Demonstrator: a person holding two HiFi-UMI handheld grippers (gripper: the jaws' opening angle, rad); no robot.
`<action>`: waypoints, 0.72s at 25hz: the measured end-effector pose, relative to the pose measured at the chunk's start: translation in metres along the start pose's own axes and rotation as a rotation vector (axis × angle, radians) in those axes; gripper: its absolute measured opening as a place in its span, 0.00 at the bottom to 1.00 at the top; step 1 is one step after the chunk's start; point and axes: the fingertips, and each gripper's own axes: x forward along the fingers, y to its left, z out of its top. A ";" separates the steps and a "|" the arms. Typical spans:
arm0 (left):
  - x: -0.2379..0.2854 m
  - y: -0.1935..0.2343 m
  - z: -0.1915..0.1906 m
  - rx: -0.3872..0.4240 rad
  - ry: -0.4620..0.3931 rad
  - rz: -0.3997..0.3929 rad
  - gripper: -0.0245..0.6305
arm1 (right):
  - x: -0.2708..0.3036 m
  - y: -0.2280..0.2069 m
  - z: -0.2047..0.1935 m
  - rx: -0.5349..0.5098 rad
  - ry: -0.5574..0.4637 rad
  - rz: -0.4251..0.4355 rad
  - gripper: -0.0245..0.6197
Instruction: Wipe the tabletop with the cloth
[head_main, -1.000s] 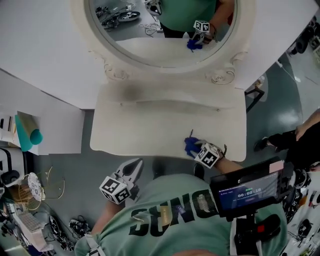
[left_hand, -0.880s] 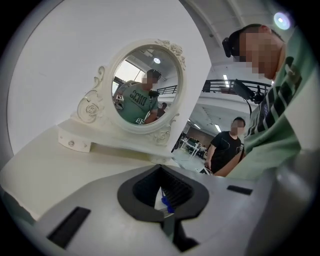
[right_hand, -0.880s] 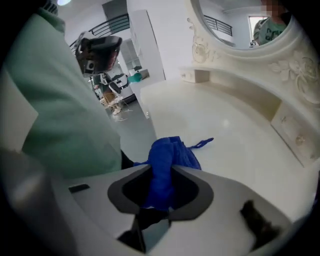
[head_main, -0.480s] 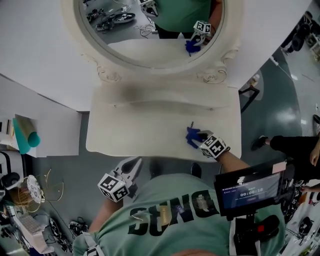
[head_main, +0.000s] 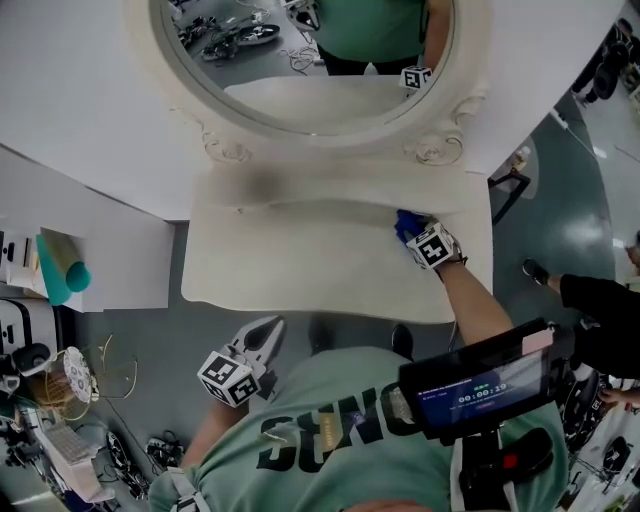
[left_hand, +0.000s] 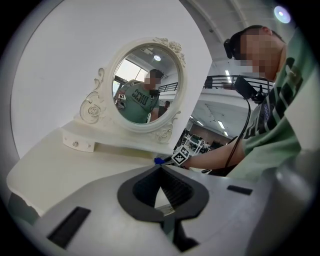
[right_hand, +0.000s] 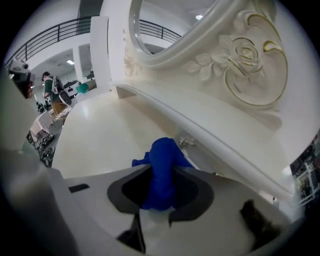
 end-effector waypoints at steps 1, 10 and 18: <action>0.001 0.000 0.000 0.000 0.000 -0.004 0.04 | -0.002 0.007 -0.003 -0.018 0.014 0.015 0.20; 0.020 -0.005 0.002 0.007 -0.008 -0.063 0.04 | -0.081 0.198 -0.117 -0.278 0.104 0.369 0.20; 0.032 -0.023 0.001 0.023 0.012 -0.083 0.04 | -0.087 0.125 -0.091 -0.116 -0.061 0.288 0.20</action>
